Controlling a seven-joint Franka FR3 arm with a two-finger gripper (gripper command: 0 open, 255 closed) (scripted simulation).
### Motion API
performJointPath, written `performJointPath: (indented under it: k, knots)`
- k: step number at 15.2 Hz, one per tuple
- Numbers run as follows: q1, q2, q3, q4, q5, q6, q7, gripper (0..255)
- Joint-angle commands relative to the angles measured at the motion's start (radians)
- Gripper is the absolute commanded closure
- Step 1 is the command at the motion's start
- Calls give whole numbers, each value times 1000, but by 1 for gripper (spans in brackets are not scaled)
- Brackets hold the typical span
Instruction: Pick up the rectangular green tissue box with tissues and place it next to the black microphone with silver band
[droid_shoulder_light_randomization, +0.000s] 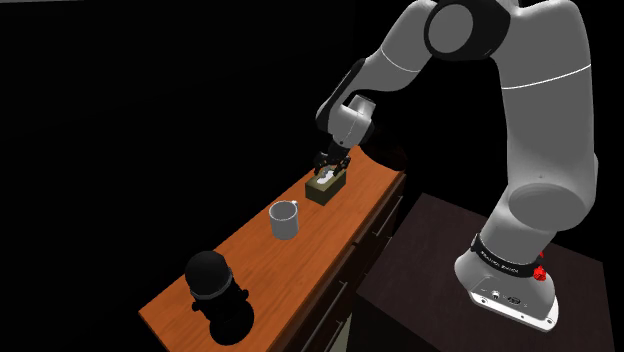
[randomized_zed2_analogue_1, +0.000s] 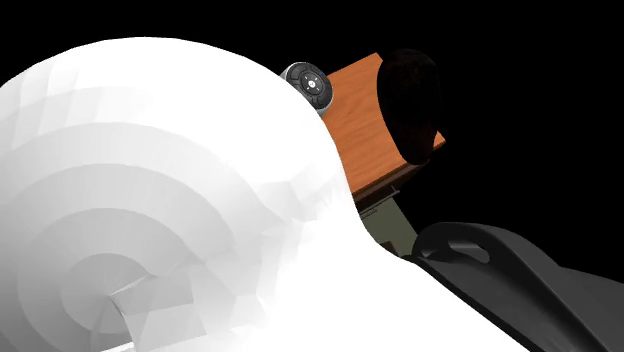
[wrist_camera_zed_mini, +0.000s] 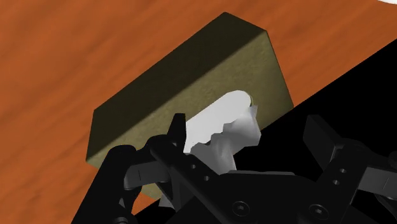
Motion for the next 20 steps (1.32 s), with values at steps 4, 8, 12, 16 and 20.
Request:
performJointPath:
  k: [4,8,12,16,20]
  knots:
    - [-1,0,1,-1,3,1,-3,255]
    - [0,-2,0,-2,1,0,-1,255]
    - [10,-25,-14,-10,-25,-13,27,255]
    - [31,-76,-42,-29,-78,-39,82,255]
    - [50,-125,-69,-43,-133,-67,137,255]
